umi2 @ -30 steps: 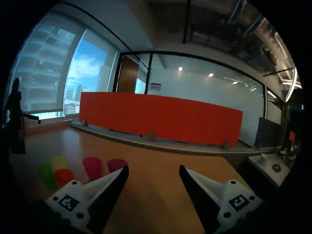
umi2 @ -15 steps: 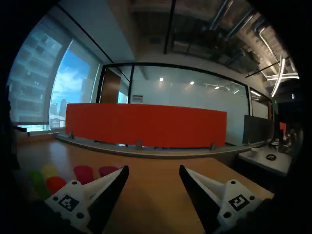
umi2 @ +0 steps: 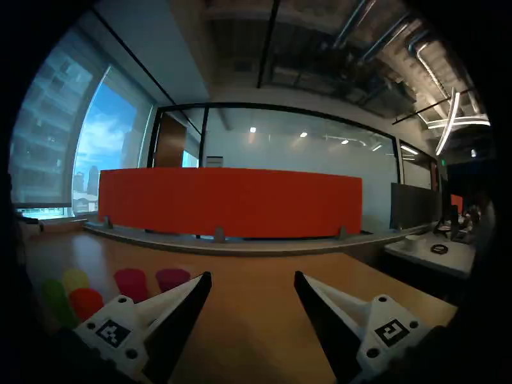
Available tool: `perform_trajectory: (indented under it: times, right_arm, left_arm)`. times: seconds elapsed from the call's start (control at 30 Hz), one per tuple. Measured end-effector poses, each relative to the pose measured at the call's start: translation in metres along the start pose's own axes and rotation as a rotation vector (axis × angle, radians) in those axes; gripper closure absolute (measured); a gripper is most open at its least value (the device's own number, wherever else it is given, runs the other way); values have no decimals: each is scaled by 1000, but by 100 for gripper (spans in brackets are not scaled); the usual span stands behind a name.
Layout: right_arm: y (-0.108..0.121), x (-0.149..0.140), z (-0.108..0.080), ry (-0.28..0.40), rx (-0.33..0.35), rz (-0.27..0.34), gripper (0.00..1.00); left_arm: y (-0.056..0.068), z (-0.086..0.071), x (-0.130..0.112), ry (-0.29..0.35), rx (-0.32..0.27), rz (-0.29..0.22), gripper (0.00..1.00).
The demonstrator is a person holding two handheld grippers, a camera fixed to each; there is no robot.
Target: Pour water
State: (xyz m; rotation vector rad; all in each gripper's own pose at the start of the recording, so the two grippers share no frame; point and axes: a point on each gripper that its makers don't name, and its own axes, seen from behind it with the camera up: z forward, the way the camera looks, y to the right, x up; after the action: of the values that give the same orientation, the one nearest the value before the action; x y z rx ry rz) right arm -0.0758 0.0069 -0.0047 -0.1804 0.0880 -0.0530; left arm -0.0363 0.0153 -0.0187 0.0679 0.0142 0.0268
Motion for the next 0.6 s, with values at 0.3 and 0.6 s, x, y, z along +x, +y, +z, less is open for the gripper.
perform_trajectory:
  times: [0.3, 0.6]
  right_arm:
    - [13, 8, 2, -3, -12, 40, 0]
    - [26, 20, -2, -3, -41, 33, 0]
  left_arm:
    - [-3, 2, 7, 35, 29, -4, 14]
    - [-9, 2, -9, 27, 31, -27, 14]
